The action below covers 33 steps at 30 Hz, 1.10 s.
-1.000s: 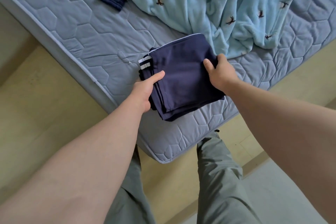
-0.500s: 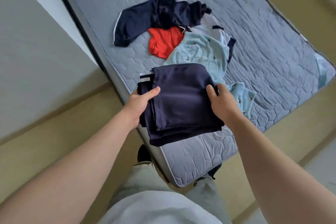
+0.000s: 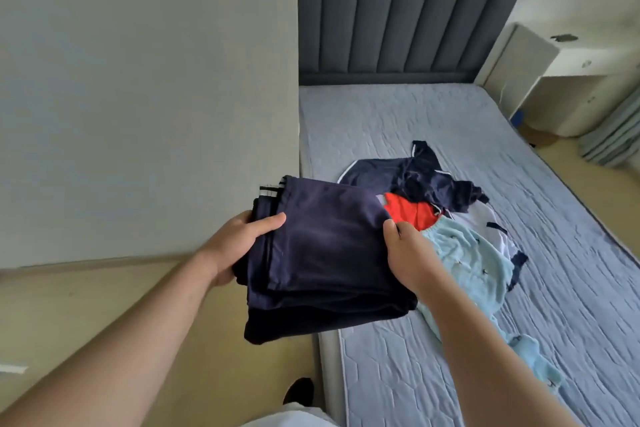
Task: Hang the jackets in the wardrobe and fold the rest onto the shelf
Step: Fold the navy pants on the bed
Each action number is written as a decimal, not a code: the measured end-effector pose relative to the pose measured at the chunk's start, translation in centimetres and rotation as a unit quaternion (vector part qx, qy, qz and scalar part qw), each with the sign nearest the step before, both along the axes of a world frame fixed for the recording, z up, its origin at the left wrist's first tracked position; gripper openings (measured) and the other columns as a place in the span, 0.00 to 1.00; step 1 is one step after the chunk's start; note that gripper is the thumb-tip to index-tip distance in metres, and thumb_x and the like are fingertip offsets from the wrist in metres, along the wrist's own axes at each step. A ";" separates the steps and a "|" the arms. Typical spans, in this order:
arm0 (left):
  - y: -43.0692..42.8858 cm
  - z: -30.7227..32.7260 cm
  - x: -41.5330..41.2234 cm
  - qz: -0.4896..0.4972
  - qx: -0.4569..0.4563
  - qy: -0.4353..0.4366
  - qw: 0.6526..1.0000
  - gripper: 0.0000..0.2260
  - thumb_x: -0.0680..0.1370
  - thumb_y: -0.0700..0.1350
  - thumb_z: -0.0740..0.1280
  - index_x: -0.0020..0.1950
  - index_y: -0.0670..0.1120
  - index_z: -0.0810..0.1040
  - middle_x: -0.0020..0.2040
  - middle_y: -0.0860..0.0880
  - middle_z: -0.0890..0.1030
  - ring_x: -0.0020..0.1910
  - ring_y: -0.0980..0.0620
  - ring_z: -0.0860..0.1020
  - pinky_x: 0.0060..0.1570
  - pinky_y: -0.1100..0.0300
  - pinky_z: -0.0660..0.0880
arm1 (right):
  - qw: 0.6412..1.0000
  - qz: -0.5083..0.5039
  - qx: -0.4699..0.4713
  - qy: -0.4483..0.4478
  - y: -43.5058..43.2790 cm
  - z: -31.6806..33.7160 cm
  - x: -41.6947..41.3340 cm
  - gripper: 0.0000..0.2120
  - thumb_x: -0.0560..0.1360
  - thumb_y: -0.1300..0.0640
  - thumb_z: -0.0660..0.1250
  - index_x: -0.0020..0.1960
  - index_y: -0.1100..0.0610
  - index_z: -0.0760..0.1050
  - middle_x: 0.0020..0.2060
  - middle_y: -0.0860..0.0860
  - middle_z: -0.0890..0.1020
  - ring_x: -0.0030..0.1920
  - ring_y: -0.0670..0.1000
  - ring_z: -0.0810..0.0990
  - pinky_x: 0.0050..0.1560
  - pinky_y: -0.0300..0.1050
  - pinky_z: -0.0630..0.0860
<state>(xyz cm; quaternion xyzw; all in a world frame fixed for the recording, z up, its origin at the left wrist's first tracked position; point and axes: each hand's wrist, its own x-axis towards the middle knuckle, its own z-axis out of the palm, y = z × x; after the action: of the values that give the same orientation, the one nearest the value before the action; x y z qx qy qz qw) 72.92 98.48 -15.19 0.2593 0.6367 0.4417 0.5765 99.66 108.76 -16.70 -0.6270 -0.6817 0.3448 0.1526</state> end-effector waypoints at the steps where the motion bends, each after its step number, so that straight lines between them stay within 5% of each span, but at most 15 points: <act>1: -1.9 0.6 -0.6 0.019 0.000 0.009 1.000 0.20 0.72 0.58 0.76 0.58 0.49 0.81 0.55 0.44 0.86 0.52 0.39 0.85 0.60 0.34 0.76 | 1.000 0.021 0.005 0.003 -0.8 0.6 -1.0 0.18 0.85 0.45 0.51 0.49 0.56 0.72 0.50 0.59 0.80 0.47 0.58 0.73 0.48 0.47 0.63; 13: -29.2 11.3 -7.8 0.286 0.020 0.023 0.958 0.23 0.73 0.60 0.75 0.63 0.48 0.82 0.59 0.45 0.85 0.58 0.41 0.83 0.67 0.37 0.72 | 0.953 0.281 0.019 0.114 -15.9 11.0 -16.7 0.19 0.80 0.40 0.59 0.63 0.48 0.78 0.46 0.42 0.81 0.45 0.47 0.79 0.40 0.43 0.71; 23: -49.6 16.3 -18.0 0.438 0.087 0.030 0.894 0.17 0.75 0.57 0.74 0.59 0.49 0.85 0.59 0.44 0.85 0.57 0.43 0.84 0.59 0.46 0.80 | 0.879 0.449 0.025 0.160 -31.7 18.1 -34.5 0.12 0.78 0.40 0.60 0.51 0.45 0.79 0.37 0.43 0.84 0.40 0.48 0.83 0.38 0.46 0.75; 33: -69.3 19.8 -36.1 0.573 0.109 0.048 0.811 0.18 0.73 0.54 0.77 0.59 0.47 0.86 0.61 0.45 0.84 0.59 0.44 0.83 0.63 0.49 0.77 | 0.793 0.569 0.002 0.219 -50.7 21.1 -59.6 0.13 0.78 0.44 0.61 0.45 0.50 0.78 0.35 0.50 0.82 0.35 0.52 0.81 0.35 0.46 0.72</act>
<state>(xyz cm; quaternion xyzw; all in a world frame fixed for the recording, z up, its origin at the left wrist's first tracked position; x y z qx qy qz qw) 36.82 29.19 4.57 -0.0705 0.6448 0.7450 0.1555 40.09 58.06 4.42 -0.0333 -0.8641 0.4965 0.0754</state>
